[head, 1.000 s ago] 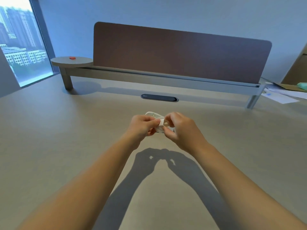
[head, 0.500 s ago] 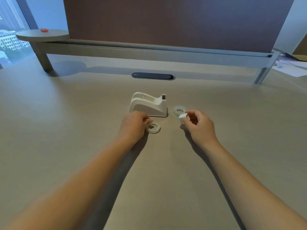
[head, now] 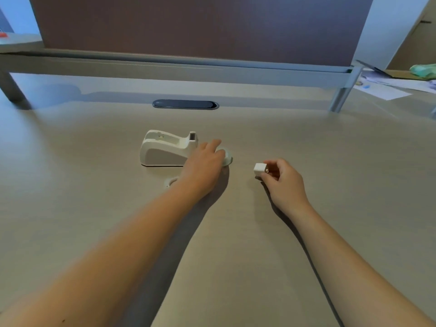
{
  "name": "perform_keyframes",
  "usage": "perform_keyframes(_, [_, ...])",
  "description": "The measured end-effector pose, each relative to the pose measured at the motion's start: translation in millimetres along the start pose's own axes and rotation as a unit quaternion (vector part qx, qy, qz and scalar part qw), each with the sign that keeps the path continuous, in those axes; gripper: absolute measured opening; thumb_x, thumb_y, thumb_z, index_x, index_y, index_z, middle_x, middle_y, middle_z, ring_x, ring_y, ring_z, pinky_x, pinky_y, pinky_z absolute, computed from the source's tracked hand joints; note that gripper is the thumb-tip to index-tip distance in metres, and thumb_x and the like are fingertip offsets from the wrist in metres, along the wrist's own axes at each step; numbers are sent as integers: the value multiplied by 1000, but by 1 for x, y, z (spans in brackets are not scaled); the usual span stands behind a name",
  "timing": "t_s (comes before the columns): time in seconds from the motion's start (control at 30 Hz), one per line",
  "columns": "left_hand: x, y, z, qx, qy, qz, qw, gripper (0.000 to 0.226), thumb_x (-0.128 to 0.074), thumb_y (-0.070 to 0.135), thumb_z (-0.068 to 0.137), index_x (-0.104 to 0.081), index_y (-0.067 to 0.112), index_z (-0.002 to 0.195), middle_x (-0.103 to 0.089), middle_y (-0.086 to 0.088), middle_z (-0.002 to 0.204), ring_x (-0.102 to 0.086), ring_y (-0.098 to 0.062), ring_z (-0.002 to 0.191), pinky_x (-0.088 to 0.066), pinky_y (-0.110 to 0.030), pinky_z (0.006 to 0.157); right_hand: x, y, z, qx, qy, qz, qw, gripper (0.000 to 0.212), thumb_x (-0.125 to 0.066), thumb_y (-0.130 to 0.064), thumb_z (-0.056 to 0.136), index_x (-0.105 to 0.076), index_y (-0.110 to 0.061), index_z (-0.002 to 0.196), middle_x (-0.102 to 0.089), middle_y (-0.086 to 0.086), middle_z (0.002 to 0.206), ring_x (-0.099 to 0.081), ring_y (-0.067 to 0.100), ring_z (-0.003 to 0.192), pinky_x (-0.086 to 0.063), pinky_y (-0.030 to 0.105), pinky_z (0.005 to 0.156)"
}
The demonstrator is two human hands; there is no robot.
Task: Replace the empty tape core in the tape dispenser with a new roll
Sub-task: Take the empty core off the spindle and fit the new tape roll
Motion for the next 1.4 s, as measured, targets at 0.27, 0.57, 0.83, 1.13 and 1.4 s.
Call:
perform_keyframes(0.27, [0,1,13,30,20,-68,997,29,-41,12,88,-58,-1,107,-47,-16,129,-41,-30,116,-30,-33,98,4,1,-1,-10,3,44,999,9,-53,-18,85,-53,-21,94,-53,-17,77,-54,2,70,-49,40,84])
perform_keyframes(0.57, [-21,-38,-43,244,-7,-728,640,22,-41,16,90,-56,9,75,-58,-13,87,-58,-25,83,-50,-36,81,-20,-37,-24,-19,2,235,972,26,-57,-11,83,-54,-14,108,-52,-9,79,-52,7,72,-50,24,61])
perform_keyframes(0.83, [-15,-56,-73,239,0,-737,632,23,-35,21,92,-55,12,87,-61,-14,97,-61,-24,89,-54,-25,66,-59,-73,-41,99,-42,123,987,13,-59,-18,82,-58,-14,95,-58,-3,86,-53,3,75,-46,7,60])
perform_keyframes(1.13, [-3,-65,-72,199,12,-710,676,22,-34,20,92,-53,12,82,-59,-6,86,-60,-15,82,-55,-19,63,-76,-83,-35,155,-39,75,984,20,-59,-12,82,-61,-7,101,-58,0,94,-53,7,80,-43,12,71])
perform_keyframes(1.4, [-2,-70,-71,198,33,-680,705,22,-36,19,92,-50,14,75,-58,-6,83,-60,-17,80,-55,-18,60,-80,-101,-42,252,-13,-46,967,21,-58,-12,83,-59,-2,101,-62,15,98,-48,12,82,-33,6,64])
Point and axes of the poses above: each hand's wrist, its own z-axis towards the middle knuckle, its own x-axis out of the back of the hand, y = z × x, the point moved 10 cm from there along z, towards the middle knuckle
